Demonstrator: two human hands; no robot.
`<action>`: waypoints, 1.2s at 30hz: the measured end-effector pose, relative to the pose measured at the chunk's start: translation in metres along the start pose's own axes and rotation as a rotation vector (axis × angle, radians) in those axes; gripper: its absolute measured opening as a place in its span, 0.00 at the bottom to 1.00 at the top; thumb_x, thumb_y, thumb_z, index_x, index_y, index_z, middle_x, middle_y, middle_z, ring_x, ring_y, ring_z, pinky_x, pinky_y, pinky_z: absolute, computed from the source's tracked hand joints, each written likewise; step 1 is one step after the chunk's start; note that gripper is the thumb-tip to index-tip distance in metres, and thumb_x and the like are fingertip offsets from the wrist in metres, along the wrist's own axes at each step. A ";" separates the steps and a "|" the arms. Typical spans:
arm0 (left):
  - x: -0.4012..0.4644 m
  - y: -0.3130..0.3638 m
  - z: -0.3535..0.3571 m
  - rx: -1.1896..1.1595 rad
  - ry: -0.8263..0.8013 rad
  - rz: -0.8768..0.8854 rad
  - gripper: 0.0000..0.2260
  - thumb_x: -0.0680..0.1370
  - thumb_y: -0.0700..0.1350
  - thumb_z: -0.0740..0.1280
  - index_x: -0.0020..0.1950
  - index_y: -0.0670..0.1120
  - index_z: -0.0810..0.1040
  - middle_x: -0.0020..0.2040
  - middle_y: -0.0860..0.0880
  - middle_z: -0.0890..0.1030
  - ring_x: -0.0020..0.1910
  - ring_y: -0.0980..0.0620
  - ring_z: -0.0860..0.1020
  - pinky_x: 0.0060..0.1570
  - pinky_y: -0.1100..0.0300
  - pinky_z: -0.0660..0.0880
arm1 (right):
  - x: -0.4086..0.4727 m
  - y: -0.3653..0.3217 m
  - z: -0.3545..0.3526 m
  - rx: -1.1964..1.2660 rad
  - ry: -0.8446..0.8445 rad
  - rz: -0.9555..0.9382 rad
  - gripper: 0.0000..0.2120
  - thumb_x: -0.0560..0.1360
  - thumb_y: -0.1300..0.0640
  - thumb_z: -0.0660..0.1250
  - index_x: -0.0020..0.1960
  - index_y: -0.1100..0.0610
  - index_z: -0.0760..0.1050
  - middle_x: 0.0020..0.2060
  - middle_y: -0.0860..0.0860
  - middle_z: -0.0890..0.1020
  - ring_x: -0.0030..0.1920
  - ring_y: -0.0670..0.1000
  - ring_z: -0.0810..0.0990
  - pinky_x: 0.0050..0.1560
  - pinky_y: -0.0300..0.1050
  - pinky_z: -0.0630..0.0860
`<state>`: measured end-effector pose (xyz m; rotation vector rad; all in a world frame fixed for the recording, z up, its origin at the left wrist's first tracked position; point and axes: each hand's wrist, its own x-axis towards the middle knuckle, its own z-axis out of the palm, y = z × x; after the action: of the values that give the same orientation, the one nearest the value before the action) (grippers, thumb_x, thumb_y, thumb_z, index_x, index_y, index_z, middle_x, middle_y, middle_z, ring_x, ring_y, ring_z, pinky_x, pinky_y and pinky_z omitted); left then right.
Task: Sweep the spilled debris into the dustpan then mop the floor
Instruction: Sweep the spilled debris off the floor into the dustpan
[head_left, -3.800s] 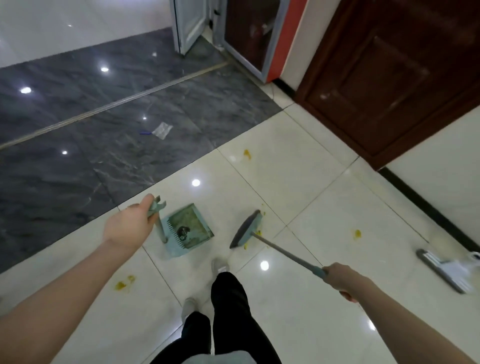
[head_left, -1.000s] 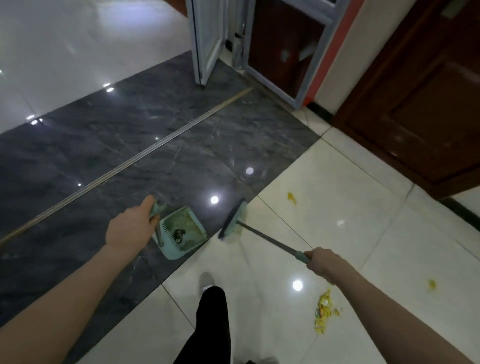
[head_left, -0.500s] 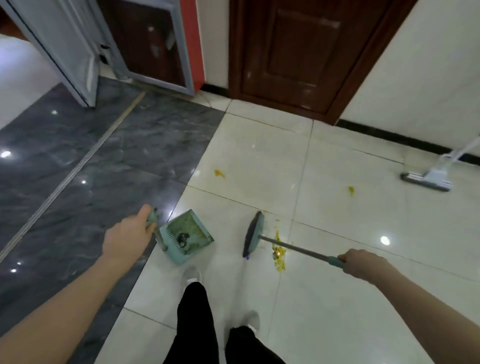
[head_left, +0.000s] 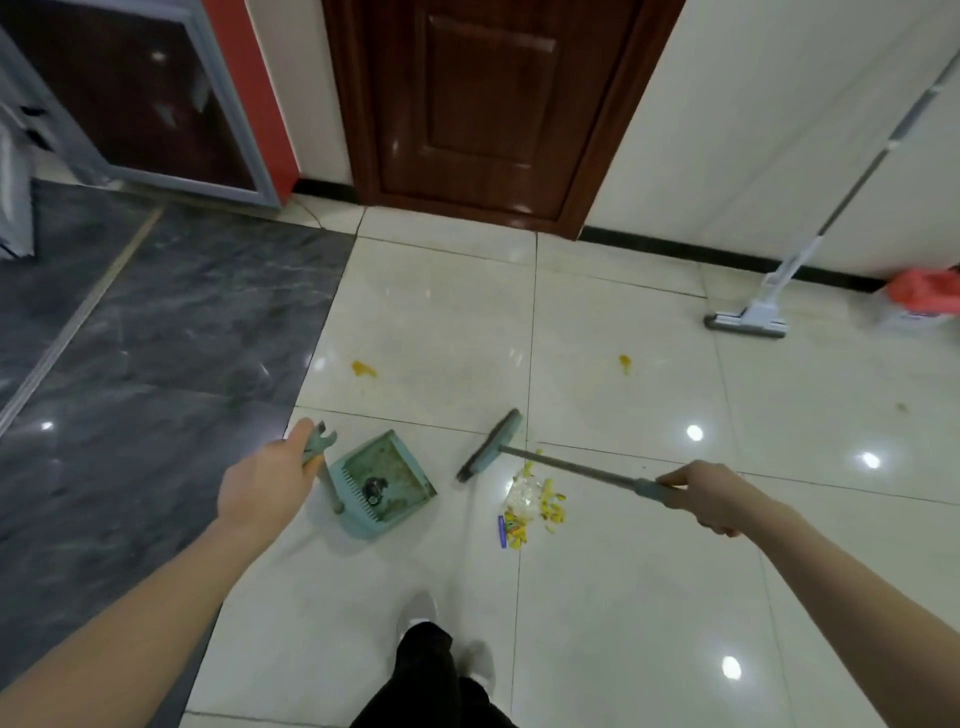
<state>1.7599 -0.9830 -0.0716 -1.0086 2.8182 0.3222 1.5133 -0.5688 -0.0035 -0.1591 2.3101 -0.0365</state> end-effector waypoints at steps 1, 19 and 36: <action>0.003 0.000 0.000 -0.010 -0.009 -0.006 0.12 0.80 0.52 0.62 0.61 0.50 0.69 0.41 0.45 0.79 0.34 0.44 0.71 0.33 0.53 0.70 | 0.008 -0.015 -0.001 0.039 0.000 0.004 0.14 0.80 0.47 0.63 0.61 0.51 0.78 0.26 0.50 0.72 0.22 0.49 0.67 0.21 0.36 0.65; 0.044 -0.019 0.029 -0.085 -0.070 0.020 0.10 0.78 0.51 0.64 0.56 0.48 0.69 0.39 0.44 0.81 0.35 0.40 0.77 0.32 0.54 0.71 | 0.070 -0.089 0.083 0.182 -0.063 0.103 0.12 0.80 0.49 0.59 0.42 0.53 0.74 0.30 0.52 0.72 0.27 0.53 0.71 0.30 0.42 0.68; 0.041 0.005 0.041 -0.142 -0.112 0.125 0.12 0.79 0.50 0.63 0.59 0.49 0.67 0.39 0.43 0.81 0.38 0.39 0.79 0.33 0.54 0.70 | 0.013 -0.046 0.040 0.363 0.035 0.251 0.23 0.78 0.38 0.62 0.63 0.52 0.77 0.29 0.53 0.70 0.25 0.51 0.66 0.23 0.37 0.63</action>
<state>1.7272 -0.9945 -0.1185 -0.8122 2.7939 0.5809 1.5385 -0.6153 -0.0366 0.3179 2.2976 -0.3302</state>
